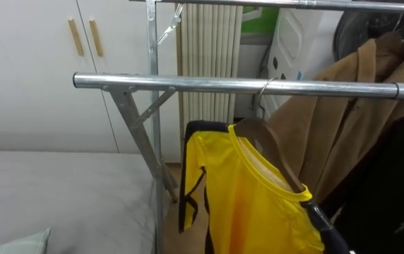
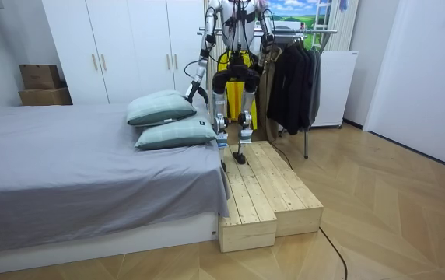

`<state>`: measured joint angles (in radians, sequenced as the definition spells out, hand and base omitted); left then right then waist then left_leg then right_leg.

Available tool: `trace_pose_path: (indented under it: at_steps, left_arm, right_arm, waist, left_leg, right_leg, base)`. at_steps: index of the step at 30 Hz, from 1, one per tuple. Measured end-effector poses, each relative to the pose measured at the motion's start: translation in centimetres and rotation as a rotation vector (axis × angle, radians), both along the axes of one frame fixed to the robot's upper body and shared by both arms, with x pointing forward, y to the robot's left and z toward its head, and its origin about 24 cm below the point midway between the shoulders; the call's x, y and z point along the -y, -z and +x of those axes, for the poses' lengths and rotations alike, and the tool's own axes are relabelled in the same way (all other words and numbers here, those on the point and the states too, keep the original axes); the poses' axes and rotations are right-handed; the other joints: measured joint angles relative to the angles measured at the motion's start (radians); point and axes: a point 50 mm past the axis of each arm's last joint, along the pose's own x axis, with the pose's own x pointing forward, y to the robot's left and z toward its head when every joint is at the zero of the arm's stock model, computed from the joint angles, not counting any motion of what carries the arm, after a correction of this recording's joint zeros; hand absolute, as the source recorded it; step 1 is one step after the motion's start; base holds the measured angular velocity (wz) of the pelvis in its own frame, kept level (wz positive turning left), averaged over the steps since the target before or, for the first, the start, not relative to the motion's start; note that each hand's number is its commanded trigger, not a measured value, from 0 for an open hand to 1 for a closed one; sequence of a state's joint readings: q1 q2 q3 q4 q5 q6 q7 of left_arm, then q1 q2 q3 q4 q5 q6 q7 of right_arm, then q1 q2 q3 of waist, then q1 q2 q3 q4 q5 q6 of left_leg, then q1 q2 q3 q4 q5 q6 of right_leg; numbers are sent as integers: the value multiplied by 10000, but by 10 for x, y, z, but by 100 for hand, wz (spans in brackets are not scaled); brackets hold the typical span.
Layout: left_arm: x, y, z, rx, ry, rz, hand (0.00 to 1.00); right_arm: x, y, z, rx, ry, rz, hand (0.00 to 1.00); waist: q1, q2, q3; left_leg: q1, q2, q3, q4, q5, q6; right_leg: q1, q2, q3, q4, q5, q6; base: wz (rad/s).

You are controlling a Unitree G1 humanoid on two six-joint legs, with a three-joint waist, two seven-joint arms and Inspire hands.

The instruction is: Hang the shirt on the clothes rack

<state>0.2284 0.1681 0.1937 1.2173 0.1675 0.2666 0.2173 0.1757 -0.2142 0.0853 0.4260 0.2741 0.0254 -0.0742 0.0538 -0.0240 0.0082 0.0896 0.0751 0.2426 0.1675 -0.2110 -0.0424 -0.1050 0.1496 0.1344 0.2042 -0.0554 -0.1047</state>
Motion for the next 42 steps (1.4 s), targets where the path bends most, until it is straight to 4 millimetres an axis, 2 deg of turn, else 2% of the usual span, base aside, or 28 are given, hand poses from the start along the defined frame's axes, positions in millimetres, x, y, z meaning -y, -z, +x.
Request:
trace_pose_path:
  at_steps: [3, 6, 13, 20, 28, 32, 40, 42]
  left_arm:
    - [0, 0, 0, -9, 12, 20, 0]
    - [1, 0, -1, -31, 4, 54, 0]
    - [2, 0, -1, -19, 100, 65, 0]
    - [2, 1, 0, 143, 145, 77, 0]
    - [2, 1, 1, 301, 137, 43, 0]
    - [2, 1, 2, 469, 197, 18, 0]
    - [3, 2, 5, 701, 413, -18, 0]
    - [3, 2, 5, 685, 426, -24, 0]
  right_arm:
    - [-1, 4, -6, -241, -105, -146, 0]
    - [0, 19, -18, -1038, -41, -298, 0]
    - [7, 39, -39, -2327, 401, -290, 0]
    - [12, 60, -70, -3743, 791, 110, 0]
    - [13, 71, -94, -4589, 1082, 617, 0]
    - [13, 76, -106, -5037, 1085, 890, 0]
    - [14, 77, -112, -5069, 1237, 1350, 0]
    - [14, 78, -117, -5184, 1429, 1555, 0]
  waist:
    - [-88, 22, 0]
    - [-224, 23, -13]
    - [-252, 31, -12]
    - [-252, 37, -2]
    - [-268, 115, 46]
    - [-347, 187, 83]
    - [-378, 264, 68]
    - [-409, 312, 91]
  left_leg:
    - [-1, 0, -1, -21, -5, 6]
    - [12, -1, -10, -26, -4, 4]
    - [-81, 10, -20, -27, -37, 41]
    - [-77, 4, -52, -15, -19, 10]
    - [-69, 6, -109, -19, -48, 58]
    - [-100, -12, -311, -8, -49, 62]
    - [-82, -10, -356, -16, -43, 47]
    - [-73, -12, -356, -15, -29, 23]
  right_leg:
    - [1, 1, -4, -1, -5, 5]
    - [6, 3, -2, 10, -4, 2]
    - [-3, 16, 7, -4, -7, -1]
    - [16, 11, 3, -10, -10, -4]
    - [51, 3, -55, -30, -12, -6]
    - [138, -22, -145, -154, -12, -6]
    - [170, -22, -163, -189, -11, -7]
    - [180, -24, -163, -190, -11, -7]
  base:
    - [0]
    - [0]
    - [0]
    - [0]
    - [2]
    - [8]
    - [1]
    - [0]
